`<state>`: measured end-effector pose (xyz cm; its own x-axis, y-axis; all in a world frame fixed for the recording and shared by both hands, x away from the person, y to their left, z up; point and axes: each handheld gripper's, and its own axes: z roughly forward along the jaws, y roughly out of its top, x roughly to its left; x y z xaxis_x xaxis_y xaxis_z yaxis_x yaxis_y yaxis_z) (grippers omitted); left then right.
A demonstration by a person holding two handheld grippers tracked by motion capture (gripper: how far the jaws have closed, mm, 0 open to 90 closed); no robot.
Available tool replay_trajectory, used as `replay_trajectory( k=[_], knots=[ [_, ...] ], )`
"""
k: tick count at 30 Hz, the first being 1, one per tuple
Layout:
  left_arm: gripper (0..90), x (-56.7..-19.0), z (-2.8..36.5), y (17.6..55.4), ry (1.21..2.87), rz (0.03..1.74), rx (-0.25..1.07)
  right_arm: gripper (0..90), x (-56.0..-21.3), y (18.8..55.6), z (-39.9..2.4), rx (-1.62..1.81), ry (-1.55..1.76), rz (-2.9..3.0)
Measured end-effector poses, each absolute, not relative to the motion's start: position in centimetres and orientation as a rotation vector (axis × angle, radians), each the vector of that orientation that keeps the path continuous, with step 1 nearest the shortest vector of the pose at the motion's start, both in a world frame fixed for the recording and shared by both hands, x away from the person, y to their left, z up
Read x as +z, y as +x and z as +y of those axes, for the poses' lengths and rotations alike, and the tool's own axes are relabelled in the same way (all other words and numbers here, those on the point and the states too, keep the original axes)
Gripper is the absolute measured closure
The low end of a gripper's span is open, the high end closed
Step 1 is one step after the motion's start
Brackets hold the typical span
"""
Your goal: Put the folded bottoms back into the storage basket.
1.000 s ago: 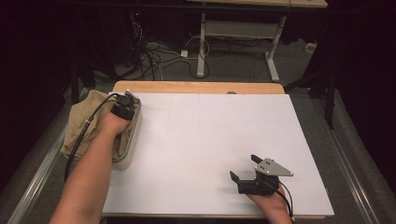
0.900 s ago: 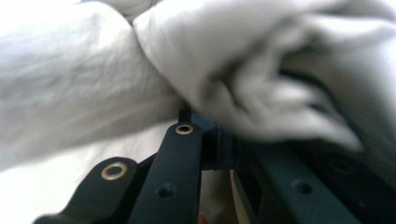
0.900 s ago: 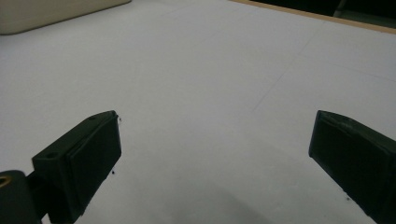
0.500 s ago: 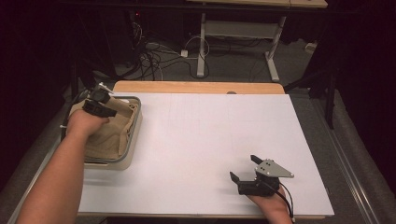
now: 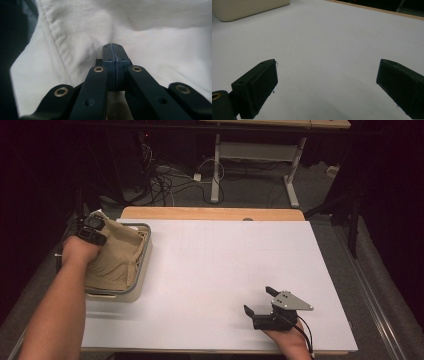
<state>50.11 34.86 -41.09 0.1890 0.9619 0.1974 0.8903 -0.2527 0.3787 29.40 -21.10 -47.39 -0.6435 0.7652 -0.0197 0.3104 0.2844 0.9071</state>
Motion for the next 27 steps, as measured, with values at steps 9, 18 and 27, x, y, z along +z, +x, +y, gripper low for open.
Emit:
replay_trajectory(
  k=[9, 18, 27],
  knots=[
    [87.7, -44.2, 33.8, 52.2, 2.298, 1.86, 0.594, 5.2, -47.0, 28.8, -20.3, 1.383, 0.935, 2.118],
    [87.7, -45.5, 33.5, 53.2, 2.289, 1.886, 0.62, 5.3, -47.1, 28.7, -19.8, 1.387, 0.915, 2.136],
    [87.4, -44.1, 33.8, 51.8, 2.21, 1.852, 0.481, 5.3, -47.1, 28.7, -19.9, 1.374, 0.917, 2.134]
  ],
)
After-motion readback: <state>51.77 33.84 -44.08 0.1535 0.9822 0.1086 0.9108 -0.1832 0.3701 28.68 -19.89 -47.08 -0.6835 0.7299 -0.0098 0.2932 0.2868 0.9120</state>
